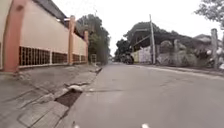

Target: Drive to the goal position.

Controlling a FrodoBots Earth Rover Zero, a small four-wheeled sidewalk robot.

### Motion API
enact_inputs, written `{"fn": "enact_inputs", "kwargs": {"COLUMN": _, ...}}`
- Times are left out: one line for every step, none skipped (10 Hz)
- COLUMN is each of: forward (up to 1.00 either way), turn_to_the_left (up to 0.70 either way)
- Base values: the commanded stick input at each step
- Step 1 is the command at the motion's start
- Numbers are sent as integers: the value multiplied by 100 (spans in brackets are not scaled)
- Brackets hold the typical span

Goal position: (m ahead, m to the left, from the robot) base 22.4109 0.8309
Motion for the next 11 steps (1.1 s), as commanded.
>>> {"fn": "enact_inputs", "kwargs": {"forward": 100, "turn_to_the_left": -2}}
{"fn": "enact_inputs", "kwargs": {"forward": 100, "turn_to_the_left": -2}}
{"fn": "enact_inputs", "kwargs": {"forward": 100, "turn_to_the_left": -2}}
{"fn": "enact_inputs", "kwargs": {"forward": 100, "turn_to_the_left": -2}}
{"fn": "enact_inputs", "kwargs": {"forward": 100, "turn_to_the_left": -2}}
{"fn": "enact_inputs", "kwargs": {"forward": 100, "turn_to_the_left": -2}}
{"fn": "enact_inputs", "kwargs": {"forward": 100, "turn_to_the_left": -3}}
{"fn": "enact_inputs", "kwargs": {"forward": 100, "turn_to_the_left": -3}}
{"fn": "enact_inputs", "kwargs": {"forward": 100, "turn_to_the_left": -3}}
{"fn": "enact_inputs", "kwargs": {"forward": 100, "turn_to_the_left": -3}}
{"fn": "enact_inputs", "kwargs": {"forward": 100, "turn_to_the_left": -3}}
